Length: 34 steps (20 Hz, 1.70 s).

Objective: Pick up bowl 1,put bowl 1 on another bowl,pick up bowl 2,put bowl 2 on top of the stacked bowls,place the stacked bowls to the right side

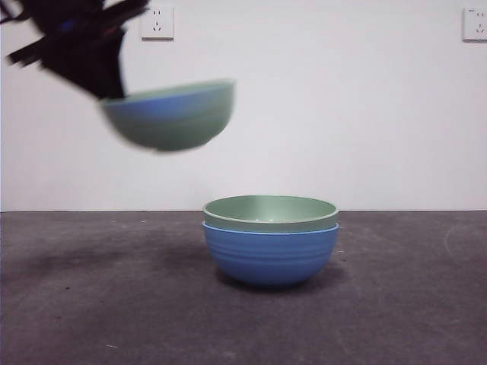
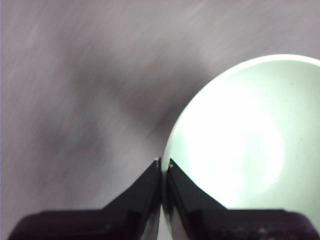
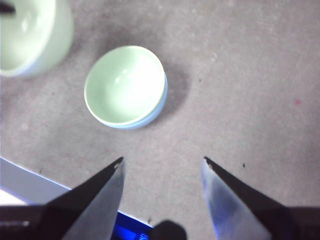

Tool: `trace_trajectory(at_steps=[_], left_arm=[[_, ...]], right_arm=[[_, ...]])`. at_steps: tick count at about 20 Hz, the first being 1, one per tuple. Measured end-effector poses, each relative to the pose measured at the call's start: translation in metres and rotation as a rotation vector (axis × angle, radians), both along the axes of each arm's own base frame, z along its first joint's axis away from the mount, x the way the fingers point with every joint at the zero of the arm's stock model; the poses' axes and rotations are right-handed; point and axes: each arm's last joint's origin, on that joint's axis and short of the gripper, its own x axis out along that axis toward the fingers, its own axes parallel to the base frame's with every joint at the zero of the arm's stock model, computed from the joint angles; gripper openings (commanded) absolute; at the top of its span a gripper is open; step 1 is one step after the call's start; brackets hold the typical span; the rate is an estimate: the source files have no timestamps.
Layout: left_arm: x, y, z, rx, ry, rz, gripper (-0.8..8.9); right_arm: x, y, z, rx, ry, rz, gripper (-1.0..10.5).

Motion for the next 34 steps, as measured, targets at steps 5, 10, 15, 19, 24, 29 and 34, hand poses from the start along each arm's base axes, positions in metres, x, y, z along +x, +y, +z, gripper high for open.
trace_trajectory(at_steps=[5, 10, 15, 19, 24, 29, 34], left_arm=[[0.008, -0.043, 0.023, -0.007, -0.038, -0.09, -0.08], [0.031, -0.087, -0.025, 0.089, 0.086, -0.146, -0.08], [0.045, -0.102, -0.066, 0.167, 0.175, -0.146, -0.08], [0.049, -0.105, -0.079, 0.184, 0.206, -0.145, -0.08], [0.05, -0.106, -0.08, 0.178, 0.207, -0.145, 0.13], [0.05, -0.106, -0.08, 0.159, 0.22, -0.159, 3.2], [0.046, -0.103, -0.067, 0.197, 0.278, -0.159, 3.2]], right_arm=[[-0.001, 0.0, -0.001, -0.006, 0.01, 0.0, 2.6], [-0.001, -0.001, -0.001, -0.008, 0.015, 0.0, 2.6], [-0.001, -0.001, -0.001, -0.009, 0.016, 0.0, 2.6], [-0.001, -0.001, -0.001, -0.009, 0.016, 0.0, 2.6], [-0.001, -0.001, -0.001, -0.009, 0.016, 0.0, 2.6], [-0.001, -0.001, -0.001, -0.009, 0.016, 0.0, 2.6], [0.001, 0.0, -0.002, -0.011, 0.019, 0.0, 3.3]])
